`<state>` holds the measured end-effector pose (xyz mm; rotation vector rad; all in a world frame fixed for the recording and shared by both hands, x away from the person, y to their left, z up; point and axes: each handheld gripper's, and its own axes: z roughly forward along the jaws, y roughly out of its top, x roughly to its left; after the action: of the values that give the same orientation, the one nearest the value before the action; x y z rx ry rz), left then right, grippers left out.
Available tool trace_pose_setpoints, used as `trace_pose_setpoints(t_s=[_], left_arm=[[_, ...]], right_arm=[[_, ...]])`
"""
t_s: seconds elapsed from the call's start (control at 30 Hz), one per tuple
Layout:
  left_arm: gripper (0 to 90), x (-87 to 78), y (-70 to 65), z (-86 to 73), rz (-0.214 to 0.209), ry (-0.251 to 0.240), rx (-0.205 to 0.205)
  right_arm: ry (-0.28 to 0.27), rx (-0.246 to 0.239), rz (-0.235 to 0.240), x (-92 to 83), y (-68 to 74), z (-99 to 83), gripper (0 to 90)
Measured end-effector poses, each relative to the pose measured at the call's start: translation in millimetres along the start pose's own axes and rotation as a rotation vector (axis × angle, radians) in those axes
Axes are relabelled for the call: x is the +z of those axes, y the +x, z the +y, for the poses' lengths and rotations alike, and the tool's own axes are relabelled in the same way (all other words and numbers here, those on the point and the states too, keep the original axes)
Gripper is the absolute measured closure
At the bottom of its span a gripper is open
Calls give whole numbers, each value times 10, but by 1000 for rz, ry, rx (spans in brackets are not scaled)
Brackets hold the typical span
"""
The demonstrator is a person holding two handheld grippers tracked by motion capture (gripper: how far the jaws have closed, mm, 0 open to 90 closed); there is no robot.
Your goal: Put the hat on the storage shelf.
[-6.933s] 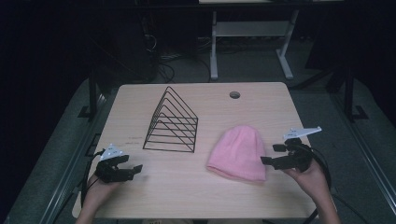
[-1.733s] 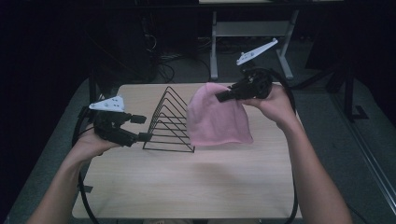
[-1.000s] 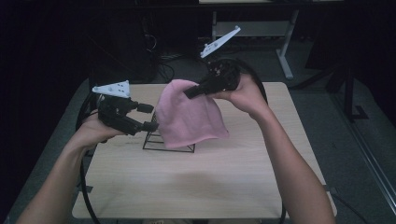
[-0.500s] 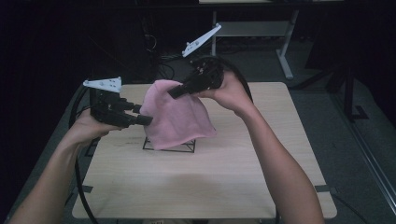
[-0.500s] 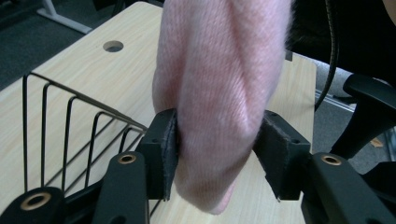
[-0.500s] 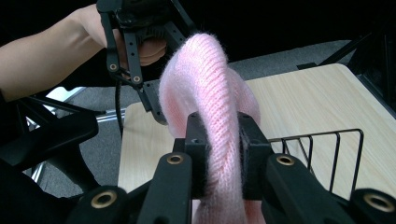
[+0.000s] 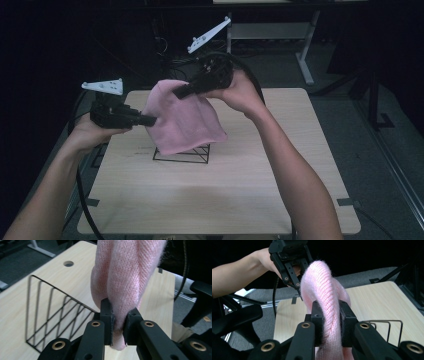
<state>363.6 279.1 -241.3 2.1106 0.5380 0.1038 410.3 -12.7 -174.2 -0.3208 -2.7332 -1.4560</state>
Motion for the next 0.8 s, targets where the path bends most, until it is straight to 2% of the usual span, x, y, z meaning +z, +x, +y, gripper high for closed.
trace_pose_setpoints(t_s=[0.13,0.23,0.47,0.67,0.8], left_arm=[[808,-116,70,125,38,-20,1],[808,-155,104,173,48,-28,0],[808,-264,254,311,101,-51,-4],[807,-216,400,338,147,-34,-8],[805,-140,485,333,157,-26,-16]], right_arm=[[-32,9,-16,-28,-44,74,774],[-58,13,-28,-51,-73,133,774],[-103,23,-67,-75,-198,256,775],[-105,49,-94,-17,-330,258,775],[-104,64,-111,27,-444,213,775]])
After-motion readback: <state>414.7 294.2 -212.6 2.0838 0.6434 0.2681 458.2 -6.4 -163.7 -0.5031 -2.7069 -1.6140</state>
